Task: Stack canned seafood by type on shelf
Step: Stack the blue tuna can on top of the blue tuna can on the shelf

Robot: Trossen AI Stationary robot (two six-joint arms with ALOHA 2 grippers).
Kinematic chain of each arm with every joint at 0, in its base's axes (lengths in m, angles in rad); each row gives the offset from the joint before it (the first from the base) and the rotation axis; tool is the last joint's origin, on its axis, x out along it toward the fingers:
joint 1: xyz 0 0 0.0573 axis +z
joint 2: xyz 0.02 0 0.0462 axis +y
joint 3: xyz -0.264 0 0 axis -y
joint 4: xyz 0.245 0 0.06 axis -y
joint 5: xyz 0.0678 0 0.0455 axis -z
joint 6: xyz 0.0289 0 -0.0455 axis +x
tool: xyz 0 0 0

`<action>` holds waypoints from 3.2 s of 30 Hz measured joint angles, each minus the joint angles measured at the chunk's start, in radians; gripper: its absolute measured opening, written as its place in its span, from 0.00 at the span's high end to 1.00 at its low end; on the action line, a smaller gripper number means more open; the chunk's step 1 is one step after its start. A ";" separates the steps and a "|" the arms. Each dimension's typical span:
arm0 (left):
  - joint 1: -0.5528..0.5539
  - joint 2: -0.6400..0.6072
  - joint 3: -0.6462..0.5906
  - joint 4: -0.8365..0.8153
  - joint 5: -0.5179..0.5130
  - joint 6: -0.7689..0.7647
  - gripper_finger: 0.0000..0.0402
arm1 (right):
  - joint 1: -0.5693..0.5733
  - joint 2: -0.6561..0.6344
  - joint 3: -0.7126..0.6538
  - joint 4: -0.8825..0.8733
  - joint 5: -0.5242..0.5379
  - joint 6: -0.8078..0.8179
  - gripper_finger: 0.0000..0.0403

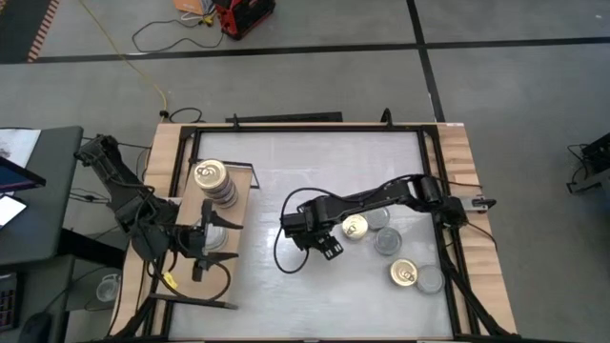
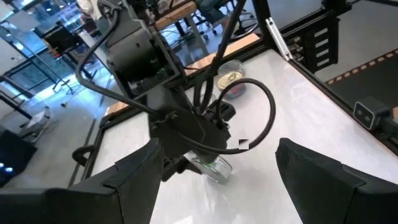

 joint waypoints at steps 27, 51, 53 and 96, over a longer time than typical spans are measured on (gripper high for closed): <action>-0.019 0.046 0.000 -0.058 -0.081 0.925 0.27 | -0.328 -0.106 -0.007 0.154 -0.916 0.245 0.58; 0.112 0.201 0.000 0.220 -0.230 1.562 0.27 | -0.358 -0.127 -0.006 0.917 -1.277 0.839 0.57; 0.123 0.201 0.000 0.222 -0.215 1.577 0.27 | -0.357 -0.127 -0.006 0.918 -1.272 0.844 0.55; -0.021 0.080 -0.001 0.144 -0.148 1.114 0.67 | -0.394 -0.146 -0.007 0.980 -1.225 0.940 0.06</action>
